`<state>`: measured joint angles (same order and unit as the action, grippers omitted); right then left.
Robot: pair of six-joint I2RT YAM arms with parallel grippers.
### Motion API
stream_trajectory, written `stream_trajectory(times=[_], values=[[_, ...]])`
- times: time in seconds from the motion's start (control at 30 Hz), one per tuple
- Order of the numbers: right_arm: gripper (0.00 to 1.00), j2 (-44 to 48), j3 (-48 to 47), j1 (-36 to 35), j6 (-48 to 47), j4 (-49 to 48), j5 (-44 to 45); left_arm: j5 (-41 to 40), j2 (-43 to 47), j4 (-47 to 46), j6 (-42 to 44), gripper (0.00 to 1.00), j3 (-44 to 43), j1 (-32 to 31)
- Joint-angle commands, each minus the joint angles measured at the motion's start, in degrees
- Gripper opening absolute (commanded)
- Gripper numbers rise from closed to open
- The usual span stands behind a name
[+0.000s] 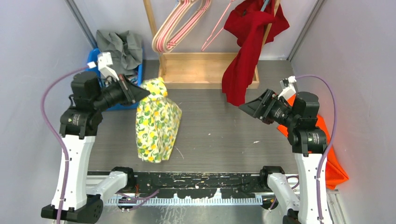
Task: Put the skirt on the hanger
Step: Place the skirt at the center of the board.
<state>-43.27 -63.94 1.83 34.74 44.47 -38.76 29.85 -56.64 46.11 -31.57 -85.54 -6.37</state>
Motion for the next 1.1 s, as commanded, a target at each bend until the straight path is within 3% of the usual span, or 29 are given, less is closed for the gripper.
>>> stream_trajectory(times=[0.0, 0.17, 0.57, 0.83, 1.07], values=[[0.78, 1.89, -3.41, -0.32, -1.82, 2.46, 1.08, 7.07, 4.15, -7.59, -5.66, 0.04, 6.42, -3.17], [0.79, 2.37, -4.22, -0.30, -1.38, 2.90, 2.04, 4.27, 4.18, -15.37, -11.48, 0.04, 9.89, -12.56], [0.79, 1.61, -4.98, -0.28, -1.68, 2.93, 3.56, -16.50, -3.15, -25.55, -14.89, 0.04, 4.25, -44.66], [0.80, 1.34, -6.68, -0.27, -1.80, 3.70, 3.70, -25.56, -0.28, -27.61, -15.06, 0.05, 2.05, -49.36], [0.80, 1.32, -6.54, -0.32, -1.43, 3.43, 3.19, -34.97, 2.67, -22.85, -13.06, 0.09, 8.22, -49.41]])
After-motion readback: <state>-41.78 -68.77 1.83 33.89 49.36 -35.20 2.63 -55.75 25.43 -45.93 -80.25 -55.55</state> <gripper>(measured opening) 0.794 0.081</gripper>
